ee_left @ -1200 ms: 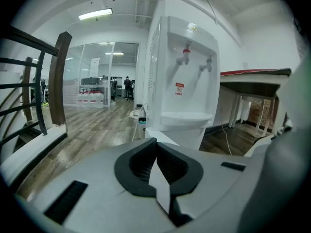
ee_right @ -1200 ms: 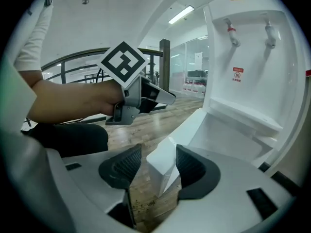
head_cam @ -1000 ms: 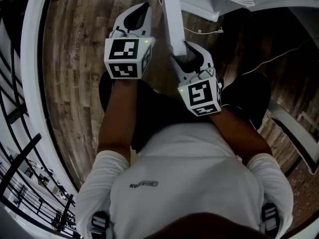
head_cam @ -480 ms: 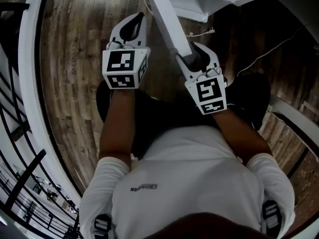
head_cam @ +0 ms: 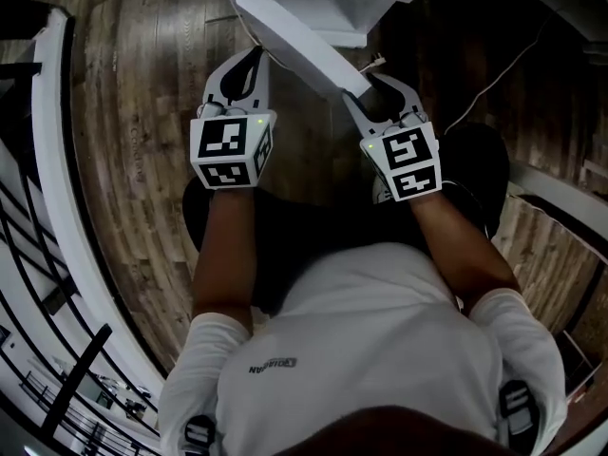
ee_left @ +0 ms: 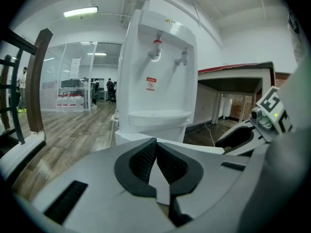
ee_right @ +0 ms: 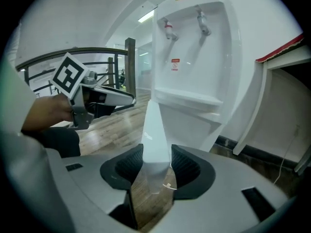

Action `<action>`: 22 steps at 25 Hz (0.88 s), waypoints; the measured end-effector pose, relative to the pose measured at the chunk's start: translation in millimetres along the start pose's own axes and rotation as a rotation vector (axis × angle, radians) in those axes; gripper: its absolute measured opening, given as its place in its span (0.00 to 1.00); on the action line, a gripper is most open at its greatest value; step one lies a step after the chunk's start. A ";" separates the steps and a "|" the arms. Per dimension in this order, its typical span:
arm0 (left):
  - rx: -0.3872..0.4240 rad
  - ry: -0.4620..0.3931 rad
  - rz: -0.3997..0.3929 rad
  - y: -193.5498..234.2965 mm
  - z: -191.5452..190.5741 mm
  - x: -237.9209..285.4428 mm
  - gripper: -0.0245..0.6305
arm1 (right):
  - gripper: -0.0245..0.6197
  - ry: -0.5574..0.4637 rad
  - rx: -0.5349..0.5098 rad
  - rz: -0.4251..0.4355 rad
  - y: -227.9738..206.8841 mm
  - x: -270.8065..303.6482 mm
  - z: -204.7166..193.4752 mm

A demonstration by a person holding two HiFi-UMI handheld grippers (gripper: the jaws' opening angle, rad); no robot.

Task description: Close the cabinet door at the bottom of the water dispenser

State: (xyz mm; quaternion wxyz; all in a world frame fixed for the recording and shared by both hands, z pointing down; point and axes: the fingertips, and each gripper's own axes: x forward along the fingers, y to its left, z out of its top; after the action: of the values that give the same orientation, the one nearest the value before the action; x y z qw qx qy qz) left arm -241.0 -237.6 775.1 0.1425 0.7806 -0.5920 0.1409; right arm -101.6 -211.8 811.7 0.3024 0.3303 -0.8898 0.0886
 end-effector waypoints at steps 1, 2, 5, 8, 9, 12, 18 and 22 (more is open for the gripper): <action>0.005 0.000 -0.015 -5.6 1.0 2.8 0.03 | 0.34 -0.002 0.004 -0.015 -6.9 0.6 -0.5; 0.006 0.001 -0.030 -11.0 1.6 5.8 0.03 | 0.34 -0.005 0.004 -0.026 -12.8 1.3 -0.5; 0.002 0.007 -0.063 -23.2 2.0 14.7 0.03 | 0.34 -0.021 -0.002 -0.047 -25.1 3.0 0.6; 0.022 0.021 -0.080 -30.4 0.3 20.0 0.03 | 0.34 -0.028 0.014 -0.069 -32.4 4.5 1.2; 0.029 0.023 -0.087 -32.3 0.6 20.7 0.03 | 0.34 -0.031 0.022 -0.081 -35.3 4.8 1.3; 0.048 0.013 -0.098 -35.4 4.8 20.1 0.03 | 0.34 -0.042 0.047 -0.131 -47.9 5.3 0.8; 0.047 -0.016 -0.107 -35.4 8.5 23.3 0.03 | 0.34 -0.052 0.125 -0.226 -81.0 7.1 3.1; 0.041 -0.015 -0.110 -37.2 5.4 24.3 0.03 | 0.34 -0.062 0.140 -0.237 -86.3 9.1 2.3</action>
State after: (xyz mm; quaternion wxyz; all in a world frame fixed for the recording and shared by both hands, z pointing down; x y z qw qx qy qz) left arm -198.5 -251.6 777.4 0.1297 0.8157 -0.5463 0.1389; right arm -52.7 -283.6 811.7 0.2595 0.4557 -0.8451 0.1037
